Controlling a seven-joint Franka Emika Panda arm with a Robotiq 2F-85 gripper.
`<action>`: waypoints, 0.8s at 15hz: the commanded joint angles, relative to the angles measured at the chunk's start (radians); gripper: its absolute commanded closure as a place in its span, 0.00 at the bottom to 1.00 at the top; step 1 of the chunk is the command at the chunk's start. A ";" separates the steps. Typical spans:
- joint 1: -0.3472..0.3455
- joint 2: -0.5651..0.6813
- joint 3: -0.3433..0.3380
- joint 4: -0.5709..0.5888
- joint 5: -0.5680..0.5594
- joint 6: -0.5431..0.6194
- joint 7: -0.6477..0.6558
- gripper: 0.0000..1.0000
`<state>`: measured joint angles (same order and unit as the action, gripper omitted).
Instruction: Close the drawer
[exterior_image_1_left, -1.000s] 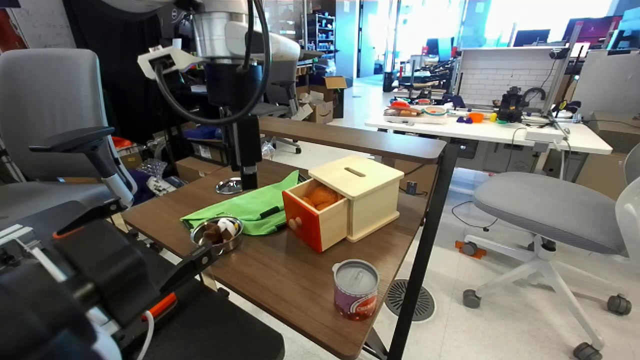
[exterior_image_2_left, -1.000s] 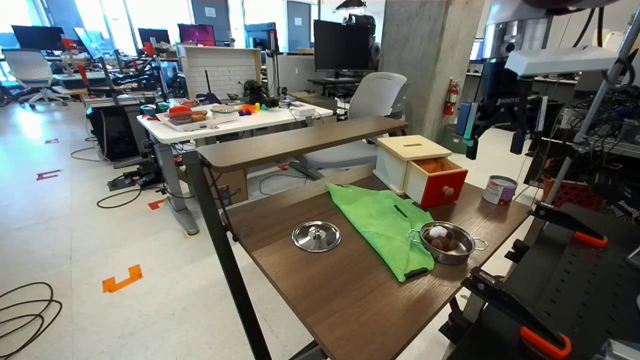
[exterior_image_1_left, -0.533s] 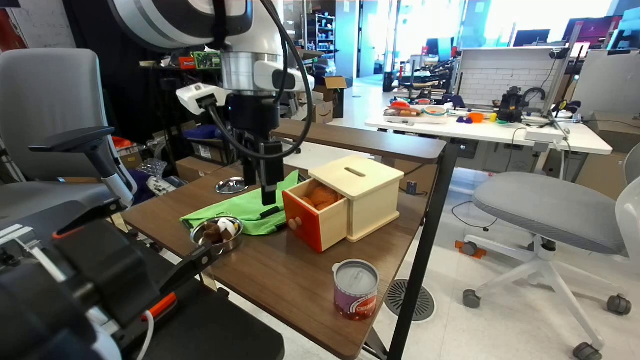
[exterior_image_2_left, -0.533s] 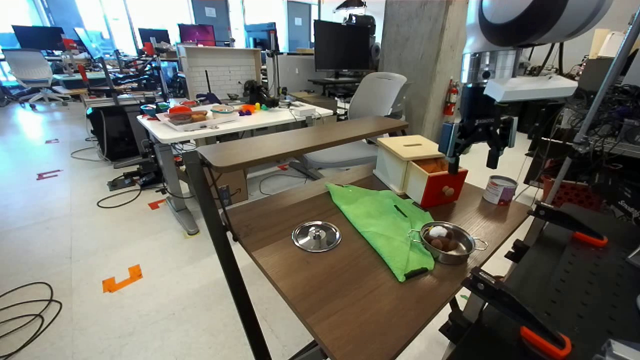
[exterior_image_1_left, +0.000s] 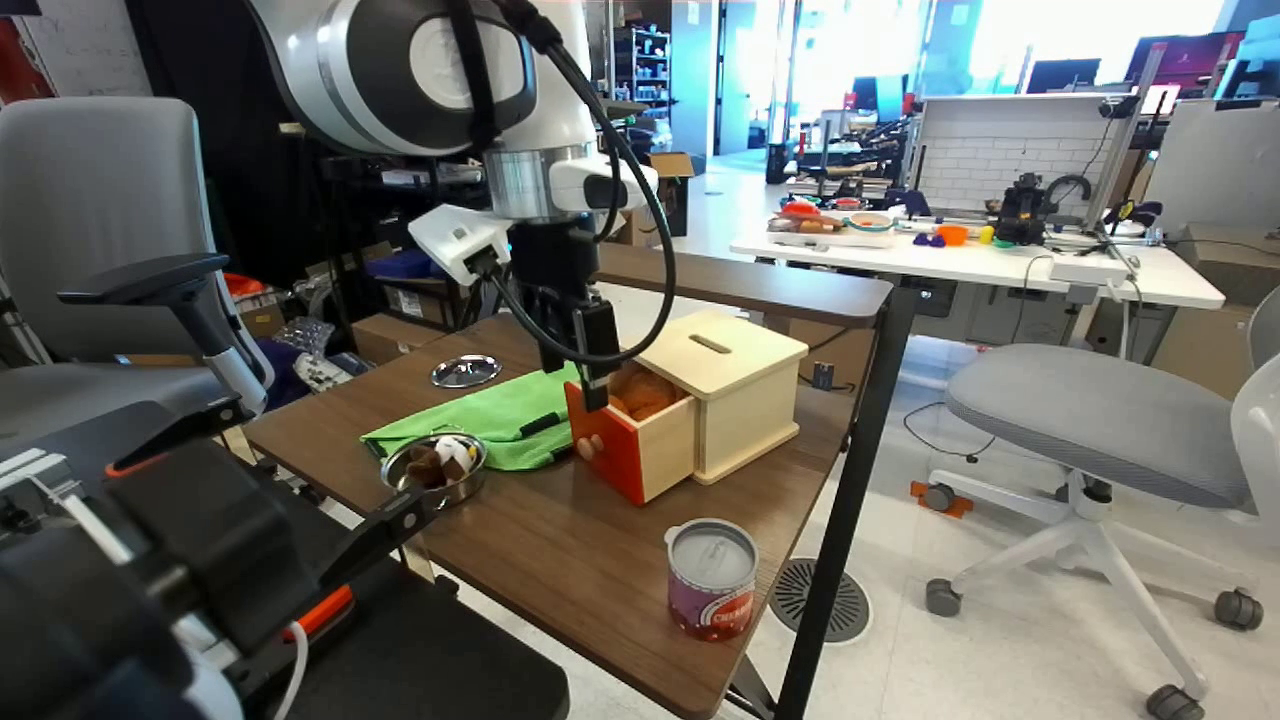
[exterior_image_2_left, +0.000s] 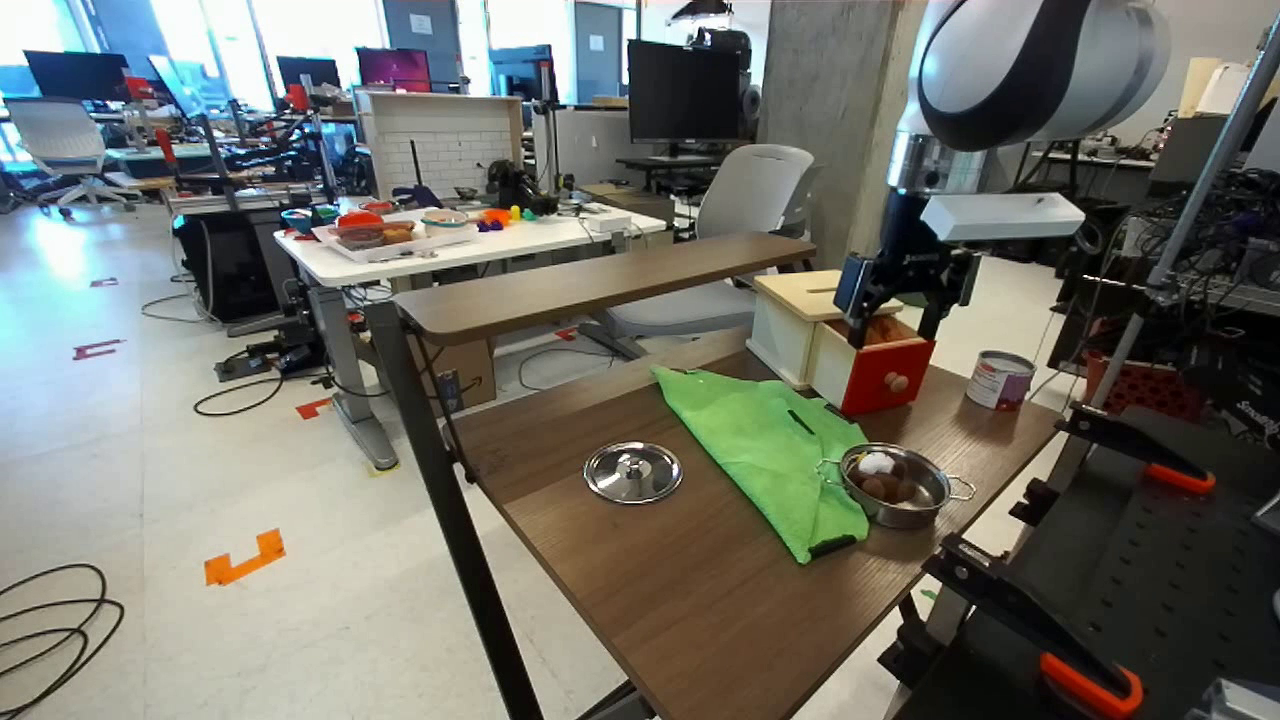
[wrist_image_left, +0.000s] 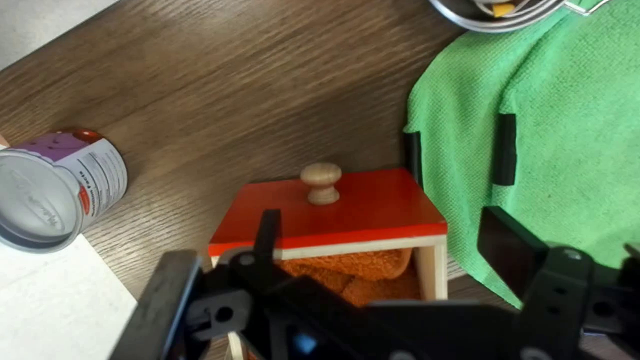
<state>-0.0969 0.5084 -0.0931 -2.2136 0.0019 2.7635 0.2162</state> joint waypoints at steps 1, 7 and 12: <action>-0.006 0.026 0.014 0.015 0.050 0.007 -0.034 0.00; -0.002 0.014 0.006 0.001 0.040 -0.017 -0.041 0.00; 0.000 0.039 0.004 0.027 0.041 -0.019 -0.038 0.00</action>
<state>-0.0978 0.5307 -0.0875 -2.2125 0.0155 2.7623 0.2055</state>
